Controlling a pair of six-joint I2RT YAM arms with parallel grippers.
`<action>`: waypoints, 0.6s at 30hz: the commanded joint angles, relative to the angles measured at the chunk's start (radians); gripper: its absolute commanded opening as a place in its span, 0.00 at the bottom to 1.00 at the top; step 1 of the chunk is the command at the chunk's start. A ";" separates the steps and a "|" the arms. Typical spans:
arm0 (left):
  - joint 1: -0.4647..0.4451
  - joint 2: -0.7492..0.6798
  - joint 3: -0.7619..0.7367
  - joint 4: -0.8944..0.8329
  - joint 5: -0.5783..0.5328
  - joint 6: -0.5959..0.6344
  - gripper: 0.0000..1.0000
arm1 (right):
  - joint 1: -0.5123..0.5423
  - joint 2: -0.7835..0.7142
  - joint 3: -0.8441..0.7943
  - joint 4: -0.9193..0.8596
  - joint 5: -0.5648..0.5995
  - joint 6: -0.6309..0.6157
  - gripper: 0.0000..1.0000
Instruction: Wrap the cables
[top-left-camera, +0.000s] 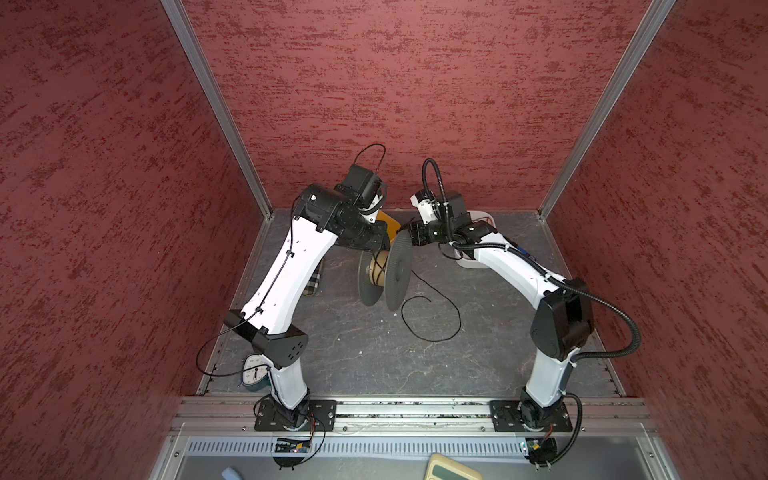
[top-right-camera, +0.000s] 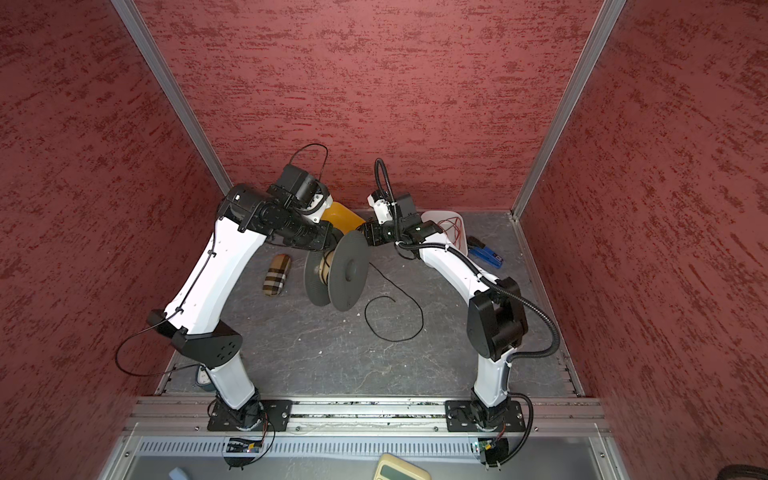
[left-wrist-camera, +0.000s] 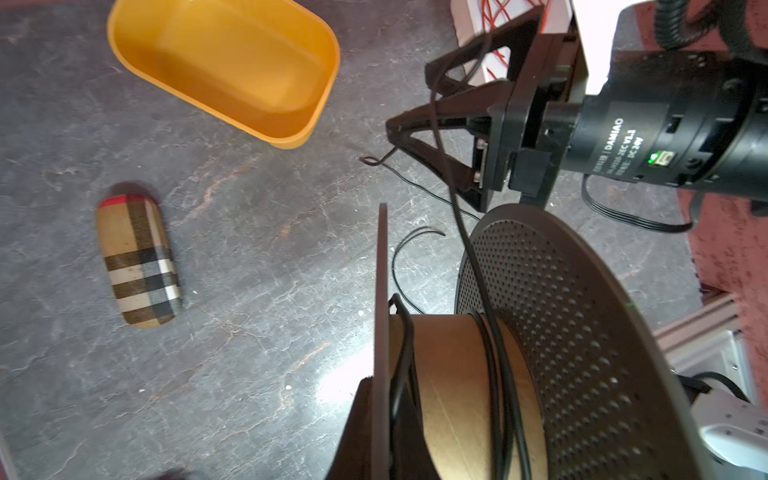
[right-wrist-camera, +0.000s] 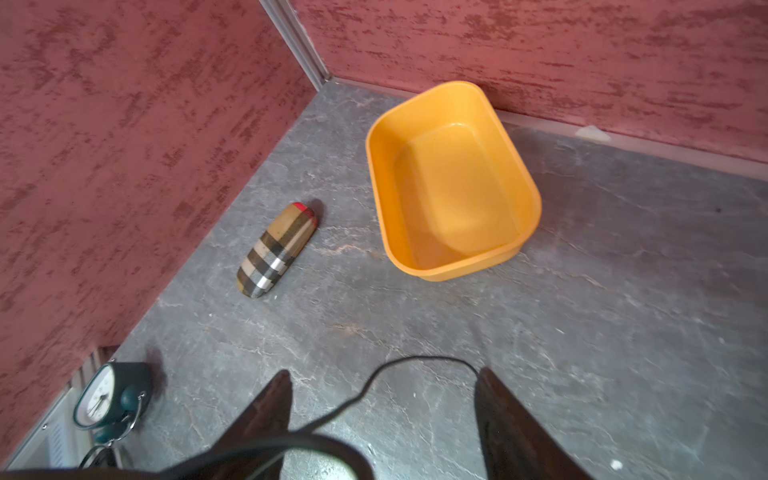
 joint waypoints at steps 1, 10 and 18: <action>0.022 -0.024 0.005 0.055 0.114 -0.026 0.00 | -0.011 -0.004 -0.040 0.104 -0.084 0.059 0.76; 0.170 -0.098 -0.049 0.144 0.310 -0.150 0.00 | -0.025 -0.050 -0.217 0.317 -0.189 0.143 0.84; 0.231 -0.101 -0.054 0.110 0.309 -0.208 0.00 | -0.030 -0.187 -0.421 0.446 -0.182 0.153 0.84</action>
